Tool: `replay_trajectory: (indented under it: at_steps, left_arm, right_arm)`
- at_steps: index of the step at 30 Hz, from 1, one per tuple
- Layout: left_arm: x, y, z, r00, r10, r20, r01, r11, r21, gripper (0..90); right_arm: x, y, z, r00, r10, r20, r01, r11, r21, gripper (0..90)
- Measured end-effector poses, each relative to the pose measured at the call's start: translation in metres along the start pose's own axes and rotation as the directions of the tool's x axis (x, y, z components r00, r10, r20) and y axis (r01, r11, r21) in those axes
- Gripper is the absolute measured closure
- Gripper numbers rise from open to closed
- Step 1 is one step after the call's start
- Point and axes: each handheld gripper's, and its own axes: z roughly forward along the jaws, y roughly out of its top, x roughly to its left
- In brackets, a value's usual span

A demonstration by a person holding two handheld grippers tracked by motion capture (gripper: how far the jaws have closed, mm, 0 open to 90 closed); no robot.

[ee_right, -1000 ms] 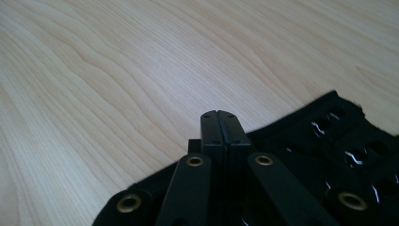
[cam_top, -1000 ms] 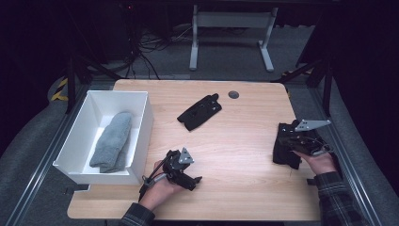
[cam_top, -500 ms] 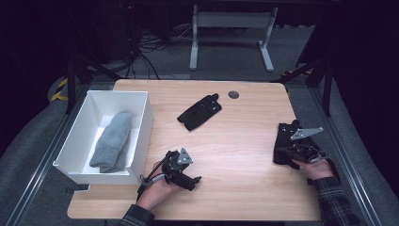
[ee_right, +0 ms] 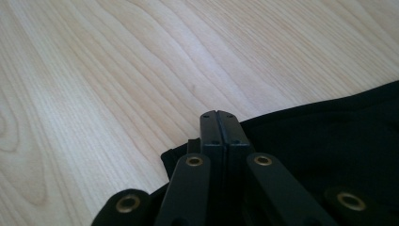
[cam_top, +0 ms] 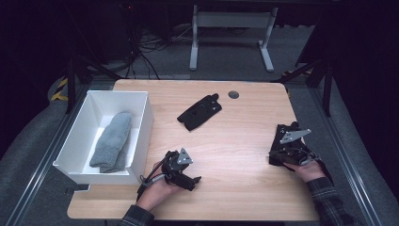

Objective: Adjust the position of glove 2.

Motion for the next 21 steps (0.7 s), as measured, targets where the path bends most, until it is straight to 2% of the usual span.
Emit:
replay_trajectory:
  at_steps: [5,12,15,16,21]
  left_arm:
    - [0.000,0.000,0.000,1.0000,0.000,0.000,0.000,1.0000,0.000,0.5]
    - [0.000,0.000,0.000,1.0000,0.000,0.000,0.000,1.0000,0.000,0.4]
    - [0.000,0.000,0.000,1.0000,0.000,0.000,0.000,1.0000,0.000,0.4]
    - [0.000,0.000,0.000,1.0000,0.000,0.000,0.000,1.0000,0.000,0.4]
    - [0.000,0.000,0.000,1.0000,0.000,-0.001,0.000,1.0000,0.000,0.4]
  right_arm:
    - [0.007,0.003,0.004,0.9994,-0.007,-0.033,0.007,1.000,-0.007,90.0]
    - [0.022,0.009,0.010,0.9957,-0.041,-0.083,0.040,0.999,-0.013,90.0]
    - [0.036,0.013,0.014,0.9897,-0.070,-0.125,0.068,0.998,-0.017,90.0]
    - [0.036,0.013,0.014,0.9897,-0.070,-0.125,0.068,0.998,-0.017,90.0]
    - [0.055,0.016,0.018,0.9803,-0.107,-0.166,0.105,0.994,-0.022,90.0]
